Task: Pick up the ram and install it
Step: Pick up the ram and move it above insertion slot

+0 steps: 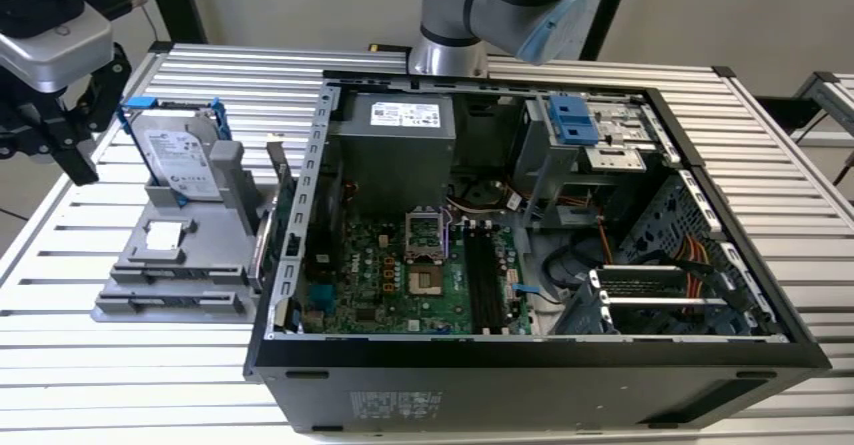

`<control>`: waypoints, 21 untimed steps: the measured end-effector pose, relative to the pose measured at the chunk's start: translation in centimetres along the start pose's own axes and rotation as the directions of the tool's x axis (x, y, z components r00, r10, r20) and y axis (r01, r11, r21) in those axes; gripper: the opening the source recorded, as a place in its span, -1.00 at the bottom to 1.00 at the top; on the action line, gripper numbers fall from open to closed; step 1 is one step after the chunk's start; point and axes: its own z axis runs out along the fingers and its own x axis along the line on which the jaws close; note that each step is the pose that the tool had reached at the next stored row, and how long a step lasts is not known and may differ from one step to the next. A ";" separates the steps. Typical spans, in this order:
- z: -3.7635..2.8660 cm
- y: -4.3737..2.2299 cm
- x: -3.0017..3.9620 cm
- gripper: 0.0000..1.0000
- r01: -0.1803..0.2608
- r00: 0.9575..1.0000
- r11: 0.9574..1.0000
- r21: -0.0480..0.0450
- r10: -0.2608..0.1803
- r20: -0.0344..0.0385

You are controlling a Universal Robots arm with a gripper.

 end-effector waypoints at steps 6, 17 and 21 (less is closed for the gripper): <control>0.00 0.00 0.00 -1.00 0.023 1.000 1.000 0.000 -0.023 -0.001; 0.00 0.01 0.01 -1.00 0.061 0.998 0.998 0.001 -0.061 -0.003; 0.00 0.00 0.00 -1.00 0.079 0.997 0.997 0.002 -0.079 -0.005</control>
